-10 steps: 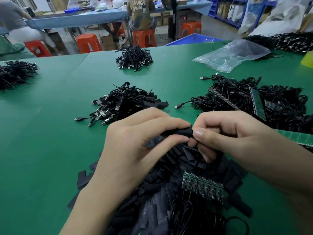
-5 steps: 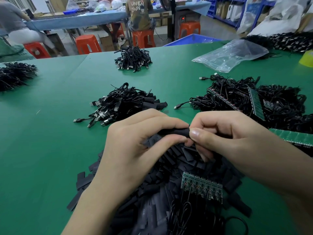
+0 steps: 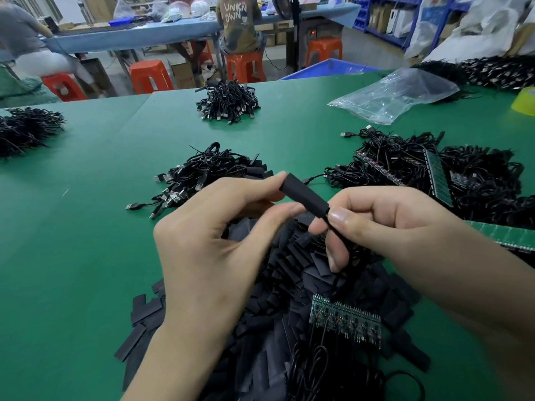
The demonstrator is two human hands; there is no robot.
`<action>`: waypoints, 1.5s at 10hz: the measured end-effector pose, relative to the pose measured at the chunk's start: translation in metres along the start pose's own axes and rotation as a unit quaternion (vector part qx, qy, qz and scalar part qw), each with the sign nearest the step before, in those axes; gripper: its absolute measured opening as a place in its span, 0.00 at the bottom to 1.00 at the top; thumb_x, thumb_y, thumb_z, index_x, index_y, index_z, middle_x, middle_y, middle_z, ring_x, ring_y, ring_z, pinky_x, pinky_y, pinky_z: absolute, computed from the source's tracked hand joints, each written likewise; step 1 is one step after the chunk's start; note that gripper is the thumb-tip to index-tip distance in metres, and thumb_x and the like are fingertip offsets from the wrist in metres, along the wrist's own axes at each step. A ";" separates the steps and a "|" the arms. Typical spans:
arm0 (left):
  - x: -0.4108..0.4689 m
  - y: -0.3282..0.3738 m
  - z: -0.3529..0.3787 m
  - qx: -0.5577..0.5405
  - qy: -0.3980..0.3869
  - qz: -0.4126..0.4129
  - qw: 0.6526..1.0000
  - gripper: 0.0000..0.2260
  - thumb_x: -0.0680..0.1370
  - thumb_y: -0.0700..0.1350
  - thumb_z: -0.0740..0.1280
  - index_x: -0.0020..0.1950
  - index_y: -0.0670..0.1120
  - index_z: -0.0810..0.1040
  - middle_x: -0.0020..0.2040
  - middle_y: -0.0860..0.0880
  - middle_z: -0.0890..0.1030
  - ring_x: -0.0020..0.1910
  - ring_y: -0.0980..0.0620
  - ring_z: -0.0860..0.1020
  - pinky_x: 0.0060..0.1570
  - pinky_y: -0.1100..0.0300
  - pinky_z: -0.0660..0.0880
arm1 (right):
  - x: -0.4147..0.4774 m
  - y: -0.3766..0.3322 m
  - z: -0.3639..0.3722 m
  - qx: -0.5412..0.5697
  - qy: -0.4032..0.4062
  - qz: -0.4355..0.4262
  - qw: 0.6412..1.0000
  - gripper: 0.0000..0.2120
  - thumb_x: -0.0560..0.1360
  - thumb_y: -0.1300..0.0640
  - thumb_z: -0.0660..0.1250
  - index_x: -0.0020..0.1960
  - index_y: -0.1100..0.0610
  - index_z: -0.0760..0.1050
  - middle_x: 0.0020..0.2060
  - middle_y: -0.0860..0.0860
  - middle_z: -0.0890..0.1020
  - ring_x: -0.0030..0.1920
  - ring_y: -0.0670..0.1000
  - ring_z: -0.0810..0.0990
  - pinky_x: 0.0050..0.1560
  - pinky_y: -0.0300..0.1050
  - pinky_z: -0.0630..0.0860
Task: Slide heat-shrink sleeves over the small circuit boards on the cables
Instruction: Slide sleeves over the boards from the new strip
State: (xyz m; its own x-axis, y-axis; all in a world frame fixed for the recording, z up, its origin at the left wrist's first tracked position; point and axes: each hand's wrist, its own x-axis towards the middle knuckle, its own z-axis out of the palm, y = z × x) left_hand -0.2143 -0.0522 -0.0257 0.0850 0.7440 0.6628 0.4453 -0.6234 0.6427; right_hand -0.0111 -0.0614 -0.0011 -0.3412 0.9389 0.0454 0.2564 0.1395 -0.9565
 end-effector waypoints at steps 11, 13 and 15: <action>0.094 -0.063 0.016 0.445 -0.129 -0.068 0.884 0.11 0.81 0.51 0.68 0.60 0.50 0.85 0.51 0.43 0.85 0.52 0.38 0.81 0.48 0.48 0.78 | -0.005 -0.009 -0.022 0.123 0.240 -0.078 0.960 0.07 0.83 0.58 0.63 0.56 0.57 0.79 0.41 0.50 0.88 0.45 0.46 0.87 0.47 0.30 0.77; 0.119 -0.081 0.019 0.487 -0.186 -0.124 0.844 0.22 0.81 0.58 0.68 0.71 0.48 0.78 0.66 0.43 0.77 0.64 0.40 0.77 0.60 0.46 0.75 | -0.007 -0.010 -0.029 0.115 0.249 -0.088 0.958 0.06 0.83 0.56 0.64 0.56 0.56 0.79 0.41 0.49 0.88 0.45 0.47 0.86 0.51 0.40 0.78; 0.056 -0.026 0.015 0.259 -0.323 -0.133 0.901 0.11 0.75 0.59 0.71 0.53 0.57 0.85 0.45 0.62 0.83 0.44 0.65 0.80 0.50 0.65 0.76 | -0.008 -0.006 -0.032 0.061 0.228 -0.089 0.968 0.03 0.80 0.57 0.69 0.49 0.54 0.81 0.38 0.48 0.87 0.41 0.43 0.85 0.44 0.31 0.77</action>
State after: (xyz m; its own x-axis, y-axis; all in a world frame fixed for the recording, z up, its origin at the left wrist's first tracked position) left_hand -0.2083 0.0095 -0.0110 0.3405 0.9392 0.0435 0.8678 -0.3318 0.3699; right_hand 0.0188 -0.0602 0.0139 0.0724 0.9485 0.3083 0.1113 0.2995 -0.9476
